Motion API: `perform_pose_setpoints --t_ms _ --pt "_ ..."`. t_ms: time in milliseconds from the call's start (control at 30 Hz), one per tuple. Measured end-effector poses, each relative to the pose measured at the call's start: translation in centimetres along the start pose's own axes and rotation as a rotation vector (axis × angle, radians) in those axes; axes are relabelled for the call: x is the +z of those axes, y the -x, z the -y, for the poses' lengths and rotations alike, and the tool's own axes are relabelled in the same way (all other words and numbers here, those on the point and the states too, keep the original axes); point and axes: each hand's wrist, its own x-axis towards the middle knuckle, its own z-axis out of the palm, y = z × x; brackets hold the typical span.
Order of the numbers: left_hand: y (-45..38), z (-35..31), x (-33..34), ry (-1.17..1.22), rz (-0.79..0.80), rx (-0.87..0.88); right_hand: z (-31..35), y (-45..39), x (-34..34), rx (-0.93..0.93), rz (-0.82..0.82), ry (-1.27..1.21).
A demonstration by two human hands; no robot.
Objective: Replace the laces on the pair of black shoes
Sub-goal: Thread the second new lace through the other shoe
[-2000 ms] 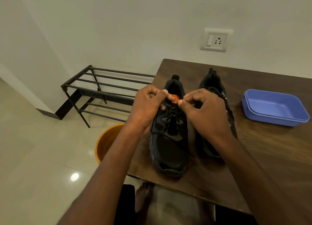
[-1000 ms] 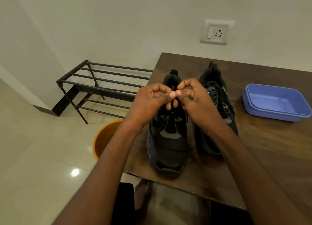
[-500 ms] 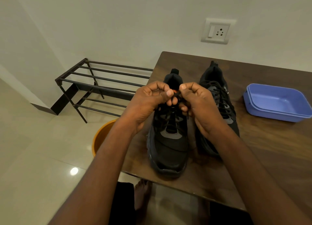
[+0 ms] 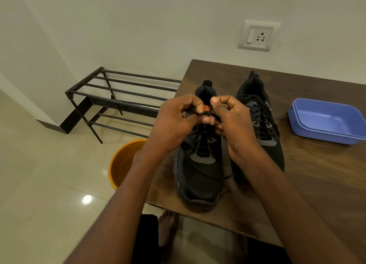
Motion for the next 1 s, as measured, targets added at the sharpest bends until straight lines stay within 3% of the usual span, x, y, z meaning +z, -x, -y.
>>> perform_pose_setpoints --t_ms 133,267,700,800,900,1000 --pt "0.0 0.4 0.2 -0.247 -0.132 0.245 0.4 0.0 0.1 0.022 0.008 -0.012" --pt "-0.2 0.0 0.5 -0.334 -0.119 0.413 0.4 -0.5 -0.3 0.082 0.037 -0.018" --pt "0.2 0.2 1.2 -0.408 -0.164 0.427 0.9 -0.4 -0.5 0.041 0.158 0.137" --pt "0.2 -0.3 1.2 -0.240 -0.151 0.236 0.9 -0.5 -0.5 0.030 0.160 0.135" --pt "-0.4 -0.8 0.7 0.119 -0.160 -0.226 0.9 -0.5 -0.6 -0.005 0.173 0.157" --pt "-0.7 -0.8 -0.3 0.538 -0.060 -0.608 0.8 -0.2 -1.1 -0.080 0.340 0.153"
